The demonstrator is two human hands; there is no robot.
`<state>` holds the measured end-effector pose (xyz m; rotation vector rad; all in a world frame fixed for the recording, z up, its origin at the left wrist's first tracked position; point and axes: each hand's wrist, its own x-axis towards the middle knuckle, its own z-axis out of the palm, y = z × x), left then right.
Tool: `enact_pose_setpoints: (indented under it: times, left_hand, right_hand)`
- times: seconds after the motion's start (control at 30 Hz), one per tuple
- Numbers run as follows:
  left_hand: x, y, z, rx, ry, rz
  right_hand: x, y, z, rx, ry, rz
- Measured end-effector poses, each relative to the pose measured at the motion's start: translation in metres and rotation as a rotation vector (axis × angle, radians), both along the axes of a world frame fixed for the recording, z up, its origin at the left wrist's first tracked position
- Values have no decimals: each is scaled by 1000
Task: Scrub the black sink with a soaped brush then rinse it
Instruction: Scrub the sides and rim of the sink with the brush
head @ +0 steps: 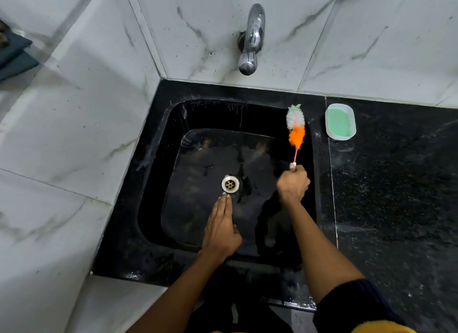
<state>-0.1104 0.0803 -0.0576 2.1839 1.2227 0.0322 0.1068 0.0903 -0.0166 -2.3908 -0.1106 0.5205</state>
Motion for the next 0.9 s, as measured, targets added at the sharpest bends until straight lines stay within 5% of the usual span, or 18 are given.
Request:
enact_pose_setpoints:
  times: [0.5,0.73,0.9]
  left_hand:
    - [0,-2,0,-7,-24,-19]
    - [0,-2,2,-1,-23,-28]
    - [-3,-1,2,-12,-12,-10]
  right_hand:
    - [165,-31,180,-772,-622,679]
    - [165,-23,176,-661,-569,808]
    - [175,-19,172,-837,-427,795]
